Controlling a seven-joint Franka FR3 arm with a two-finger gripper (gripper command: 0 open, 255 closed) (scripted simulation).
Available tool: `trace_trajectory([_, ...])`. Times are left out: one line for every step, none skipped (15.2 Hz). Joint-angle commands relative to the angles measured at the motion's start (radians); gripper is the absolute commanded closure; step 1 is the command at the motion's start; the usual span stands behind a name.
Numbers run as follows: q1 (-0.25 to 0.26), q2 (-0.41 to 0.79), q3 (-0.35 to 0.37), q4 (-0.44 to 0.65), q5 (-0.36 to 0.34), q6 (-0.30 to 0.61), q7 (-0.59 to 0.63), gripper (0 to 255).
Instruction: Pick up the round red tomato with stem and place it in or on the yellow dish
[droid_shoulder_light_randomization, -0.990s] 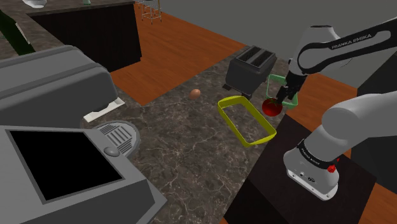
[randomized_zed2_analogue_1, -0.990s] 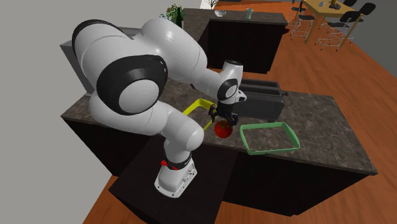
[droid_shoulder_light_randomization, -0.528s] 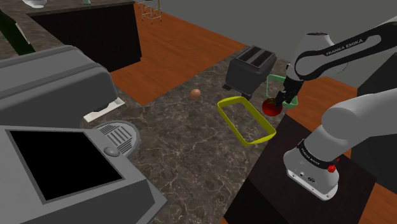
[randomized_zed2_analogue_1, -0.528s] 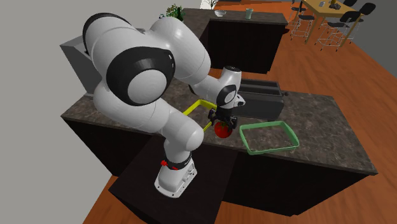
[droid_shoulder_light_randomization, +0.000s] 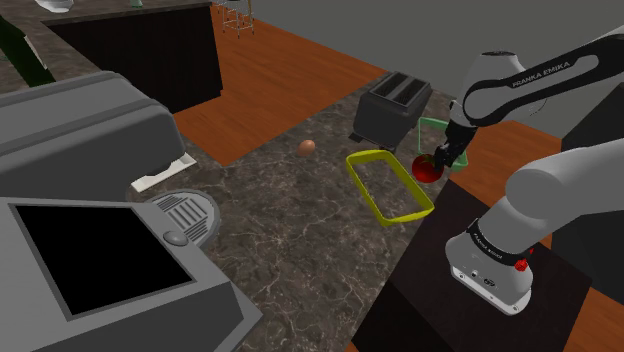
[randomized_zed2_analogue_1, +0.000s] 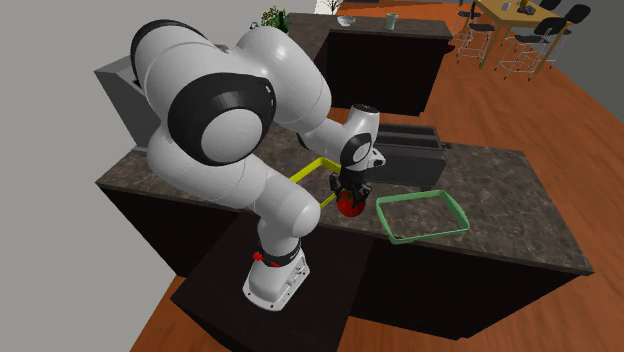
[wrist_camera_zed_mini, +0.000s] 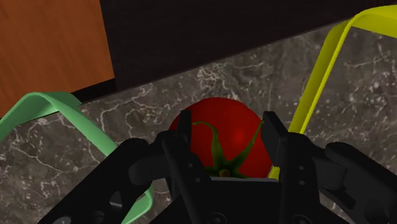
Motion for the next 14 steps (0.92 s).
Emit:
trace_trajectory([0.0, 0.001, 0.0, 0.0, 0.0, 0.001, 0.0, 255])
trace_trajectory([0.0, 0.0, 0.0, 0.0, 0.0, 0.001, 0.0, 255])
trace_trajectory([0.0, 0.001, 0.0, 0.0, 0.0, 0.001, 0.0, 255])
trace_trajectory([0.0, 0.001, 0.0, 0.0, 0.0, 0.001, 0.0, 255])
trace_trajectory([0.0, 0.001, 0.0, 0.0, 0.0, 0.001, 0.0, 255])
trace_trajectory([0.0, 0.001, 0.0, 0.0, 0.0, 0.001, 0.0, 255])
trace_trajectory([0.0, -0.019, 0.002, 0.004, 0.003, -0.022, -0.001, 255])
trace_trajectory([0.0, -0.037, 0.005, 0.009, 0.005, -0.045, -0.002, 255])
trace_trajectory([0.001, -0.054, 0.007, 0.015, 0.008, -0.068, -0.003, 255])
trace_trajectory([0.001, -0.071, 0.01, 0.02, 0.011, -0.091, -0.004, 255])
trace_trajectory([0.002, -0.088, 0.013, 0.026, 0.014, -0.113, -0.005, 255])
trace_trajectory([0.002, -0.103, 0.015, 0.033, 0.017, -0.135, -0.006, 255])
trace_trajectory([0.003, -0.118, 0.018, 0.039, 0.02, -0.157, -0.007, 255])
trace_trajectory([0.003, -0.133, 0.021, 0.046, 0.023, -0.178, -0.008, 255])
